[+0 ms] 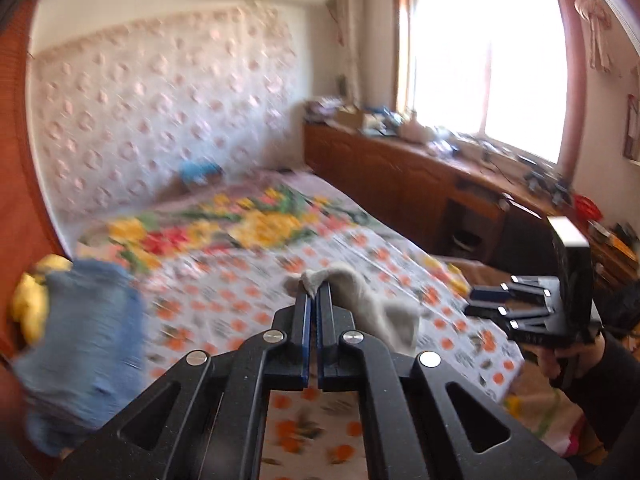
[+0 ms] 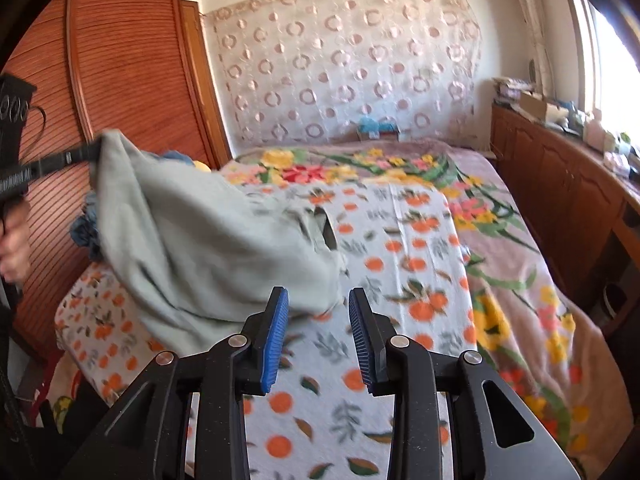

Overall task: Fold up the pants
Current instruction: 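Lift the garment with both grippers and shake it open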

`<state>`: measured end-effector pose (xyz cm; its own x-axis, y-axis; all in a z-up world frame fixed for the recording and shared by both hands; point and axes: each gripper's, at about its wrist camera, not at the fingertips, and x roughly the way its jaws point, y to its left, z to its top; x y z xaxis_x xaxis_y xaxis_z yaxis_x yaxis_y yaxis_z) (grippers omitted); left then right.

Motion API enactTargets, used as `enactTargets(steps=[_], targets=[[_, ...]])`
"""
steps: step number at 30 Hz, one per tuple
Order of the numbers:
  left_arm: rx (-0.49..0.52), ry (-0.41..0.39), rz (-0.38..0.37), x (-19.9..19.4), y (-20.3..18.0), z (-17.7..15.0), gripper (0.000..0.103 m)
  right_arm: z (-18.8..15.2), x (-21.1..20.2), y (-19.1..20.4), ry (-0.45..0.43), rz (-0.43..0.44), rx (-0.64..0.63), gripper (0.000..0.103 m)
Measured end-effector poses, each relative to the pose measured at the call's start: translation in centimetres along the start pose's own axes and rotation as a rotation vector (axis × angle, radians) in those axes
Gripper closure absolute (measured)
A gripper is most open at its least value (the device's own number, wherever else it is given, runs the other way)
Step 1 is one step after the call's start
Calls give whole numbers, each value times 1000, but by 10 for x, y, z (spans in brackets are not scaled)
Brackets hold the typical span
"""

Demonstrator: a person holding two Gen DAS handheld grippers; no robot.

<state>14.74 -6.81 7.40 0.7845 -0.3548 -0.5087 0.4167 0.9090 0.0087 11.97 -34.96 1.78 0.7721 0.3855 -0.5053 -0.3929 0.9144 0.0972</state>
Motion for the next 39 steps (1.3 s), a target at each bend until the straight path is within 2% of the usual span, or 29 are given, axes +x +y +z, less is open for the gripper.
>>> enactTargets(steps=[7, 11, 13, 17, 21, 24, 29, 31, 33, 39], targets=[[66, -115, 147, -48, 19, 58, 101, 9, 2, 15, -47, 46, -18, 69], [106, -158, 162, -62, 9, 79, 101, 5, 0, 13, -63, 53, -23, 68], [136, -143, 146, -57, -1, 80, 101, 3, -2, 8, -67, 50, -16, 68], [185, -49, 105, -29, -19, 53, 101, -1, -1, 5, -60, 48, 1, 67], [168, 73, 30, 1, -28, 1, 101, -5, 6, 7, -37, 46, 3, 65], [153, 122, -2, 8, -35, -23, 98, -6, 13, 11, -16, 53, 3, 64], [108, 144, -12, 8, -23, -46, 78, -5, 29, 29, 13, 84, -12, 64], [73, 149, -7, 7, -13, -55, 66, -3, 36, 38, 20, 97, -25, 63], [44, 152, -6, 7, -5, -62, 59, -1, 41, 46, 25, 111, -32, 63], [-30, 180, 28, 19, 27, -85, 58, -1, 57, 68, 46, 166, -64, 63]])
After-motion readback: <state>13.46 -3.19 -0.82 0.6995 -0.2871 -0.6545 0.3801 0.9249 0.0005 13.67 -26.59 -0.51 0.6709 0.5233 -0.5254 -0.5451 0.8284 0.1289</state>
